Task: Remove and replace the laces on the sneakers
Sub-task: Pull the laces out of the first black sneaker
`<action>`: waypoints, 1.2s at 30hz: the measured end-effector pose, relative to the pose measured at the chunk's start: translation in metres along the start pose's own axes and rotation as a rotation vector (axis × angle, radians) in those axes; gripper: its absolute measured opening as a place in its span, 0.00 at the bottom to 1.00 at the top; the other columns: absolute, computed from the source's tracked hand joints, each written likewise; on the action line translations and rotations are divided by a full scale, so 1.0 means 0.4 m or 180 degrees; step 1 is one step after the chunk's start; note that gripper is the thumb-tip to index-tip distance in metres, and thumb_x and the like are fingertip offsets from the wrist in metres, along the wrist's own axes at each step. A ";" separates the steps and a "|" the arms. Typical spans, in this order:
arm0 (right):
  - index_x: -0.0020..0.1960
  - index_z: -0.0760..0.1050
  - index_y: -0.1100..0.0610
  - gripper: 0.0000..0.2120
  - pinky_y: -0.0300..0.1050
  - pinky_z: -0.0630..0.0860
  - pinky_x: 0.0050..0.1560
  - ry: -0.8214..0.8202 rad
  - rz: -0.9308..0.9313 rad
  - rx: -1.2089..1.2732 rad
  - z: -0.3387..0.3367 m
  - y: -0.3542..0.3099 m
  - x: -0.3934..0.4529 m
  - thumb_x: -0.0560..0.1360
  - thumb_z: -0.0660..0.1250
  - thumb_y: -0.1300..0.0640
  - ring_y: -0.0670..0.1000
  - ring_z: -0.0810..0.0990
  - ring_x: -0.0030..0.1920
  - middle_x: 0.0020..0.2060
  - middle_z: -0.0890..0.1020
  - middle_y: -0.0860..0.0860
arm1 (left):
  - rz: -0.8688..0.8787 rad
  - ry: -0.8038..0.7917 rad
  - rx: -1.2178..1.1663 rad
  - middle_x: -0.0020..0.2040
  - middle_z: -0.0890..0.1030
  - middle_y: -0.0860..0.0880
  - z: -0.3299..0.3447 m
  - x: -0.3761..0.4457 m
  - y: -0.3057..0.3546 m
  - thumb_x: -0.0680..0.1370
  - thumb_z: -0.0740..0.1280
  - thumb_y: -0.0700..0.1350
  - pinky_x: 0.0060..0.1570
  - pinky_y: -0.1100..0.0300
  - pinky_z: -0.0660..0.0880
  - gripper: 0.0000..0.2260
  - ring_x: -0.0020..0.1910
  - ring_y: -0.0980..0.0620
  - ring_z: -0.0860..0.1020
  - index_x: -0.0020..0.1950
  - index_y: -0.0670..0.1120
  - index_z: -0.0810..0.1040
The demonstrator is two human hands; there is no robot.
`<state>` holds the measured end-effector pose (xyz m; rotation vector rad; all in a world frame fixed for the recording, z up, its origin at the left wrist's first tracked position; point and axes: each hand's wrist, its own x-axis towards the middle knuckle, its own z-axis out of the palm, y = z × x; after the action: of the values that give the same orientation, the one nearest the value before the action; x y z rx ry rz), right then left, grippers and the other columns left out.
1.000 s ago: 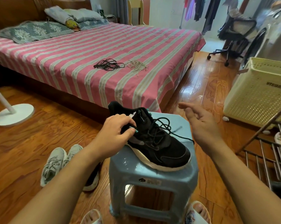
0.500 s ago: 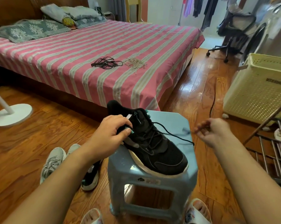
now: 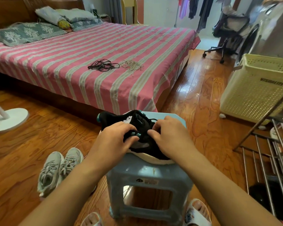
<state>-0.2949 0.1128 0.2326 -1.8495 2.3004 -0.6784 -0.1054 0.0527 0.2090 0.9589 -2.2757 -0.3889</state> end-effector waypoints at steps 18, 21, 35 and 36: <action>0.33 0.79 0.57 0.08 0.39 0.68 0.34 0.0436 0.0551 0.2025 0.049 -0.032 -0.029 0.71 0.72 0.60 0.44 0.70 0.28 0.24 0.73 0.46 | -0.0091 0.0305 0.0449 0.50 0.83 0.57 -0.001 0.004 0.022 0.76 0.74 0.51 0.43 0.51 0.80 0.09 0.48 0.54 0.81 0.55 0.52 0.83; 0.37 0.80 0.57 0.07 0.34 0.66 0.34 0.0335 0.0490 0.2246 0.044 -0.008 -0.028 0.73 0.73 0.61 0.43 0.69 0.29 0.26 0.73 0.47 | -0.0055 0.0282 0.0524 0.50 0.83 0.57 0.000 0.006 0.036 0.76 0.74 0.51 0.43 0.51 0.80 0.10 0.48 0.54 0.81 0.55 0.52 0.83; 0.37 0.81 0.60 0.09 0.43 0.74 0.36 -0.0224 0.1035 0.1763 0.024 -0.023 0.001 0.72 0.69 0.56 0.50 0.77 0.33 0.30 0.81 0.54 | -0.0923 0.0065 -0.0360 0.52 0.73 0.55 -0.034 0.049 0.055 0.81 0.69 0.50 0.50 0.61 0.76 0.20 0.45 0.61 0.75 0.72 0.57 0.72; 0.38 0.81 0.61 0.09 0.41 0.72 0.34 -0.0256 0.1061 0.1876 0.017 -0.017 0.001 0.73 0.69 0.57 0.48 0.75 0.32 0.30 0.81 0.53 | -0.0818 0.0034 -0.0344 0.52 0.74 0.57 -0.032 0.050 0.055 0.81 0.69 0.49 0.52 0.59 0.76 0.17 0.46 0.60 0.75 0.70 0.56 0.75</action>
<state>-0.2865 0.1094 0.2293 -1.1787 1.9886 -1.0551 -0.1196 0.0532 0.2379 1.1969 -2.1030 -0.6083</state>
